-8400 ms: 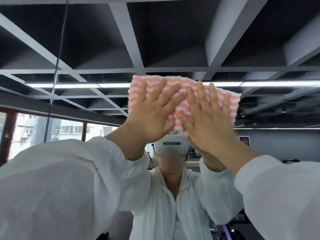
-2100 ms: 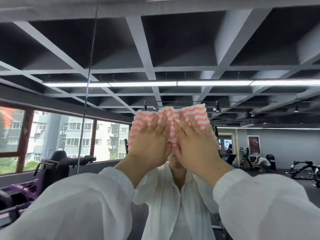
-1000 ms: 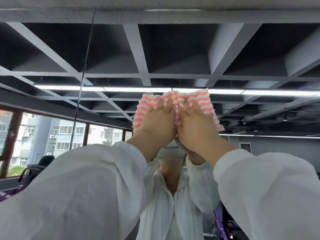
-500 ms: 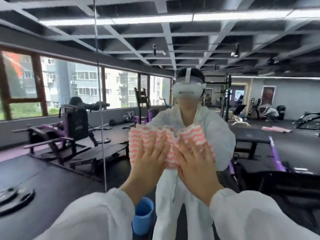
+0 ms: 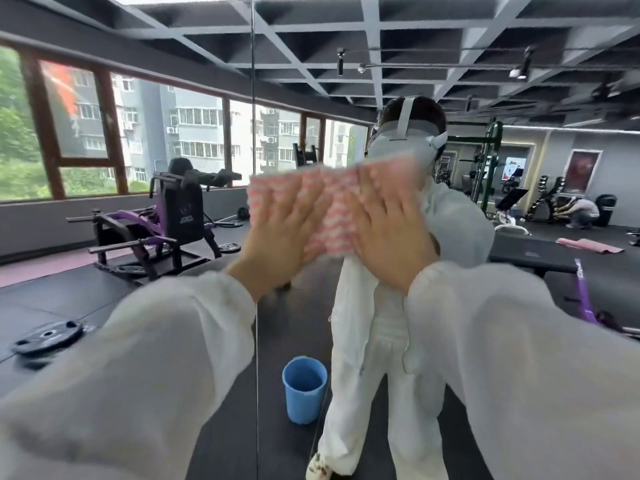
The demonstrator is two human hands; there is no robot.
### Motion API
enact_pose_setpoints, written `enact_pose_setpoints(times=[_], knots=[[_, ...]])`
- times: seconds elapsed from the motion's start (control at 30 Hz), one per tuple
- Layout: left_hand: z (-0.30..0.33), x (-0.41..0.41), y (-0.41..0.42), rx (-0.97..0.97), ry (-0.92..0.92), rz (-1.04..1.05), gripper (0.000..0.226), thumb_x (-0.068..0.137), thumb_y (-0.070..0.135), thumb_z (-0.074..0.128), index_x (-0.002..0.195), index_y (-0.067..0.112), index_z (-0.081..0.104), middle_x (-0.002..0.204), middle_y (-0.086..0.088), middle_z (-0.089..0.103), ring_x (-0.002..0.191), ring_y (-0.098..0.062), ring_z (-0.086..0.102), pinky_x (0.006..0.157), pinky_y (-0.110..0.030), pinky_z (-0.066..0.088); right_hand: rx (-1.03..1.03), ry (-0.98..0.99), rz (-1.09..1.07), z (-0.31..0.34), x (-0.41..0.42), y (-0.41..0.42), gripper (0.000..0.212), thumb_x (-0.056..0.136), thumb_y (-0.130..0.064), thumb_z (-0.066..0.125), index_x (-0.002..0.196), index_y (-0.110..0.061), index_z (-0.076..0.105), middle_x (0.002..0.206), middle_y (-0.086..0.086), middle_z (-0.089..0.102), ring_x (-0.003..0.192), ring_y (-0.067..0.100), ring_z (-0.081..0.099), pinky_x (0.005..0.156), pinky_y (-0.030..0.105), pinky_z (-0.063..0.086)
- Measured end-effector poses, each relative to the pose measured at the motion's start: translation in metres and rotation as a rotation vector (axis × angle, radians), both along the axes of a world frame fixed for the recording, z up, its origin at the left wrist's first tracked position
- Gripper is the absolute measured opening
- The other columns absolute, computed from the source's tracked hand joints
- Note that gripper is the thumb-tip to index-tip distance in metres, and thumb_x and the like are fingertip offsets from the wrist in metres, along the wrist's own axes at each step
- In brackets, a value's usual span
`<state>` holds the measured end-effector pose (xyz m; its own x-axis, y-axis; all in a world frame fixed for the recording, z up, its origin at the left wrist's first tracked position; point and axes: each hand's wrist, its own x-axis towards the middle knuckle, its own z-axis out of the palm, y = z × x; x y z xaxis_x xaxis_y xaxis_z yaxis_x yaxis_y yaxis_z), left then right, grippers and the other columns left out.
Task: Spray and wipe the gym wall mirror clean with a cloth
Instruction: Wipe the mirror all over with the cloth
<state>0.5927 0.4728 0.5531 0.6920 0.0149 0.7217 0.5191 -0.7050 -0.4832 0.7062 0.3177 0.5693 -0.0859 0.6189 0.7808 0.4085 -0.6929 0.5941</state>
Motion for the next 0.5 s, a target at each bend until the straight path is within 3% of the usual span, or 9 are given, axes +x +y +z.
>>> enact_pose_setpoints(times=[0.07,0.1,0.23,0.37,0.5], knots=[[0.023,-0.003,0.011,-0.082,0.022,-0.025,0.073,0.087,0.059,0.004,0.141,0.019,-0.023,0.154,-0.006,-0.019,0.143,-0.040,-0.008,0.111,-0.060,0.000,0.069,0.009,-0.018,0.018,-0.003,0.012,0.057,0.099,-0.040,0.036,0.145,-0.007,0.035,0.151,0.023,0.028,0.139,0.044,0.025,0.114,0.052,0.003],[0.029,-0.003,0.015,-0.125,0.011,-0.086,0.073,0.086,0.062,0.006,0.140,0.021,-0.021,0.153,-0.005,-0.019,0.143,-0.040,-0.009,0.110,-0.060,-0.003,0.097,0.027,0.010,0.020,-0.004,0.017,0.057,0.100,-0.040,0.033,0.146,-0.006,0.032,0.151,0.024,0.027,0.139,0.044,0.025,0.114,0.050,0.005],[-0.002,0.002,0.033,-0.095,-0.072,-0.315,0.076,0.089,0.055,0.030,0.149,0.012,0.011,0.154,-0.019,0.018,0.137,-0.049,0.014,0.106,-0.062,0.007,0.069,0.050,0.105,-0.011,-0.001,0.024,0.056,0.102,-0.037,0.030,0.150,-0.009,0.021,0.154,0.024,0.020,0.141,0.043,0.019,0.117,0.050,0.009],[-0.070,-0.002,0.049,-0.003,-0.010,-0.347,0.066,0.089,0.047,0.033,0.144,0.012,0.023,0.149,-0.015,0.017,0.135,-0.045,0.014,0.108,-0.061,0.012,-0.028,0.041,0.156,-0.076,0.000,0.022,0.057,0.098,-0.027,0.039,0.149,-0.009,0.022,0.156,0.015,0.017,0.142,0.036,0.017,0.117,0.048,0.006],[-0.144,-0.012,0.048,0.042,0.119,-0.297,0.063,0.085,0.043,0.039,0.142,0.017,0.027,0.151,-0.013,0.016,0.141,-0.042,0.001,0.107,-0.060,0.011,-0.128,0.134,0.141,-0.155,-0.005,0.013,0.067,0.085,-0.013,0.030,0.149,-0.005,0.014,0.155,0.007,0.017,0.145,0.032,0.004,0.118,0.044,-0.002]])
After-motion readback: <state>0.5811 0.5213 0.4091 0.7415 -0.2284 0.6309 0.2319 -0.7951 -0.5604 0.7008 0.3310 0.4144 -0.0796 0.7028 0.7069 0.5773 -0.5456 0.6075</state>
